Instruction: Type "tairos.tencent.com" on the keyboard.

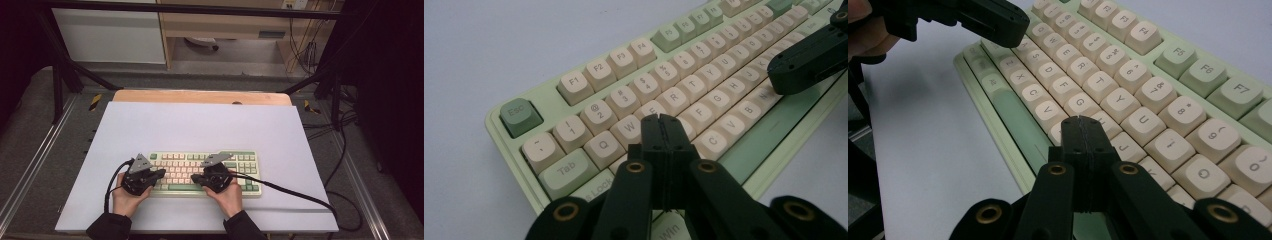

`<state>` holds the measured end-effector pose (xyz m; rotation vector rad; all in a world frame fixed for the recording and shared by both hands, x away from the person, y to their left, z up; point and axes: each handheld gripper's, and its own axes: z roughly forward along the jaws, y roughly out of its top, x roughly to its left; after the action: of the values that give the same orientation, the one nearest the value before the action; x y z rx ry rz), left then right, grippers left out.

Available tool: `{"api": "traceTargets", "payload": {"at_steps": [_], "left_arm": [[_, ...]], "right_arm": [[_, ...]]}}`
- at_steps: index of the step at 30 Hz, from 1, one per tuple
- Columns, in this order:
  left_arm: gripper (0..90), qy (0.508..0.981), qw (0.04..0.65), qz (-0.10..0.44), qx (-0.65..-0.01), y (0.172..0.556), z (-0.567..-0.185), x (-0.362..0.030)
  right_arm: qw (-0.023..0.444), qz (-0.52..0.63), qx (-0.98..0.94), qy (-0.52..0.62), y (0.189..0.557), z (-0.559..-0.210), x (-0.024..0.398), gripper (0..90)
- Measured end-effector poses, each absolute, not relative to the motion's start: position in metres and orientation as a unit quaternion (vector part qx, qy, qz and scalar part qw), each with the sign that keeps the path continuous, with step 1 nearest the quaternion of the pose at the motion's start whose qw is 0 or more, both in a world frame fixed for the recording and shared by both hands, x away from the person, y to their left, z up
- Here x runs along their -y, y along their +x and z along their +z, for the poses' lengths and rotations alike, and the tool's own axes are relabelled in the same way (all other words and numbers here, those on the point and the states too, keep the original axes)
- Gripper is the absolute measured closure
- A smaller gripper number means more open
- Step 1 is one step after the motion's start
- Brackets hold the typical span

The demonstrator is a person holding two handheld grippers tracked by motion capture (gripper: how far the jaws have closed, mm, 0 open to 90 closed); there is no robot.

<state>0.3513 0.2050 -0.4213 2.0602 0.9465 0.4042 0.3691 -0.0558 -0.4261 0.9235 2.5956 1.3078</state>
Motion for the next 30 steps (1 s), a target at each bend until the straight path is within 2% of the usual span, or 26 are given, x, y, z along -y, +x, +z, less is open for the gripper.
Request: {"api": "traceTargets", "payload": {"at_steps": [20,30], "left_arm": [[90.0,0.819,0.405,0.159,-0.374,0.351,-0.423,-0.203],[90.0,0.818,0.406,0.160,-0.374,0.351,-0.422,-0.204]], "right_arm": [[0.049,0.418,-0.856,0.301,0.370,-0.434,0.054,90.0],[0.056,0.423,-0.854,0.298,0.368,-0.422,0.060,90.0]]}}
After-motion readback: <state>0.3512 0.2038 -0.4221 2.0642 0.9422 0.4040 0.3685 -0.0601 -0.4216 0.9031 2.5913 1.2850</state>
